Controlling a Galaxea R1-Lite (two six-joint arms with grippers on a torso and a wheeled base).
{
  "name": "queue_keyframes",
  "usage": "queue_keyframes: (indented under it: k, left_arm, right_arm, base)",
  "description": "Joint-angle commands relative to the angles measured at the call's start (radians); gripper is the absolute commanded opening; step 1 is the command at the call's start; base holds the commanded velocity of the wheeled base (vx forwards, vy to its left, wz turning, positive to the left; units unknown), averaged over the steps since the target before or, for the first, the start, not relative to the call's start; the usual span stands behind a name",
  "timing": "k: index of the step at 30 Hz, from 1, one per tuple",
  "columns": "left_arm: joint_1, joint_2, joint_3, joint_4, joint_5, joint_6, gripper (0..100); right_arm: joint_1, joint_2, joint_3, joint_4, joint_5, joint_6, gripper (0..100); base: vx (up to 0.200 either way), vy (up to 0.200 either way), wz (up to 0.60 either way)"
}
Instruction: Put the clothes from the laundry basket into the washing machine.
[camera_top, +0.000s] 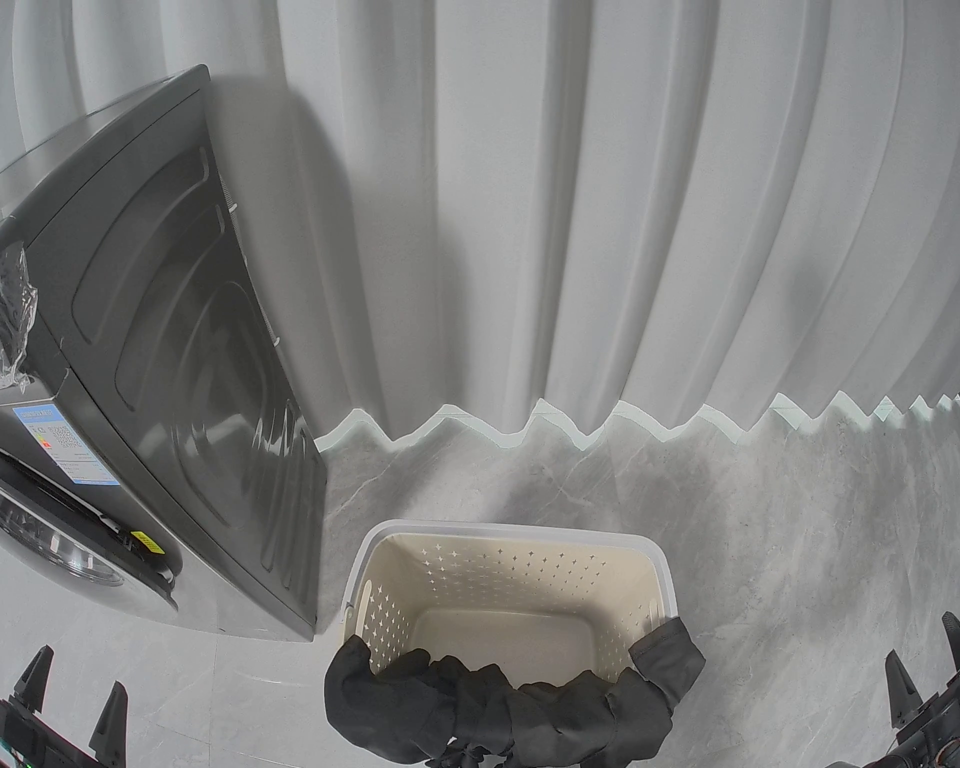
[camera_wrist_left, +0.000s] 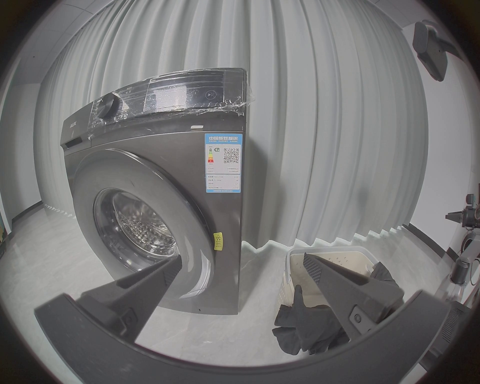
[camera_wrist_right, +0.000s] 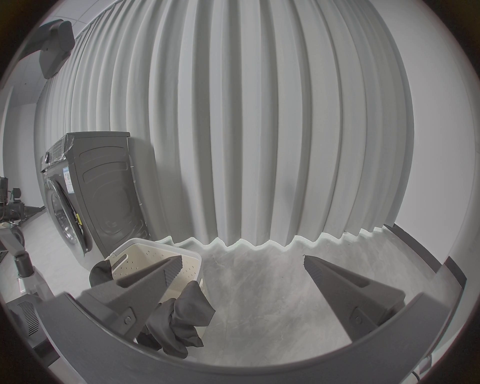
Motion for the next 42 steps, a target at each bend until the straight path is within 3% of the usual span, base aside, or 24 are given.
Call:
queue_keyframes:
  k: [1,23,29,42]
  left_arm:
    - [0.001,-0.018,0.016,0.000,0.000,0.000,100]
    - [-0.001,-0.018,0.016,0.001,0.000,0.000,100]
    - [-0.001,-0.018,0.016,0.001,0.000,0.000,100]
    - [-0.001,-0.018,0.016,0.000,0.000,0.000,100]
  right_arm:
    - [0.001,-0.016,0.018,0.000,0.002,0.000,100]
    - [0.001,-0.016,0.018,0.000,0.002,0.000,100]
    - [0.001,-0.016,0.018,-0.002,0.002,0.000,100]
    - [-0.001,-0.016,0.018,0.000,0.002,0.000,100]
  base:
    - [0.000,0.000,0.00]
    - [0.027,0.000,0.00]
    - [0.200,0.000,0.00]
    - [0.000,0.000,0.00]
